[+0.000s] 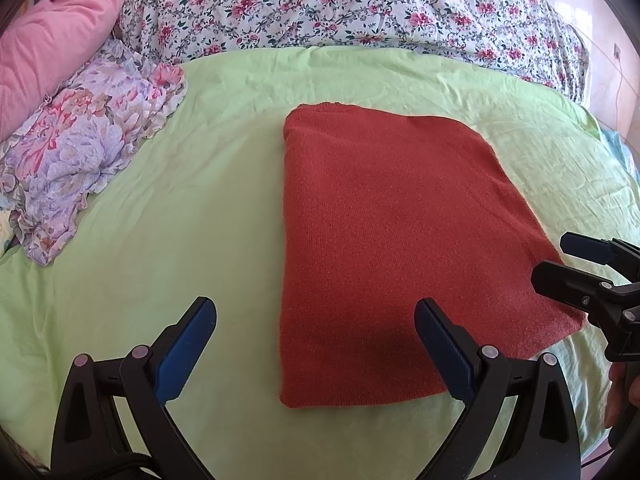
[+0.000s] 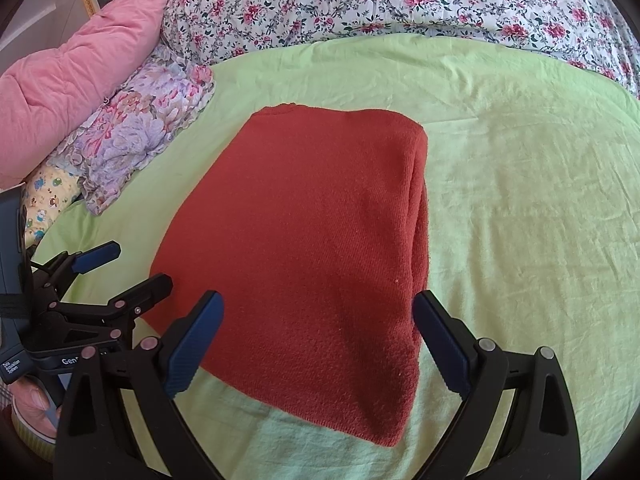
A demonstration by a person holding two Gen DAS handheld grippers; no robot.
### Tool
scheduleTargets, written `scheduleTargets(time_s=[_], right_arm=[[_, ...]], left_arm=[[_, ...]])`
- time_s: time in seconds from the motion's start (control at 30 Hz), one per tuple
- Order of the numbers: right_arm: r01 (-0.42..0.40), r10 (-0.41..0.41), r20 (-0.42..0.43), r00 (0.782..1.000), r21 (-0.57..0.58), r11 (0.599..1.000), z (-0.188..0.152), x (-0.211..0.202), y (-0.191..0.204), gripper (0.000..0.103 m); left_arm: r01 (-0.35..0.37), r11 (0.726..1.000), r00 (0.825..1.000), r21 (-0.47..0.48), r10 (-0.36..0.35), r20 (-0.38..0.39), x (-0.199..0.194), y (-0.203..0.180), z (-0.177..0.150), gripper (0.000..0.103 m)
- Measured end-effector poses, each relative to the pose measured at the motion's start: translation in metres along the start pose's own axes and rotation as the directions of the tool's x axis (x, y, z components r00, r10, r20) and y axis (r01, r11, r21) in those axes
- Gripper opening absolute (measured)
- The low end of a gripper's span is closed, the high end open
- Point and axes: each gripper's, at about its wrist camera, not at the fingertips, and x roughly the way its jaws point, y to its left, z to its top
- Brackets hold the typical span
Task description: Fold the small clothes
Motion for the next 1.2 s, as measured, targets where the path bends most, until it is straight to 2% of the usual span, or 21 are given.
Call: scheduleTargets(time_s=[1.2], right_arm=[[-0.003, 0.003, 0.006, 1.0, 0.0, 1.0, 0.0013, -0.0032, -0.0004, 0.096]], left_arm=[[0.008, 1.0, 1.0, 0.018, -0.008, 0.003, -0.0001, -0.0036, 0.0028, 0.1]])
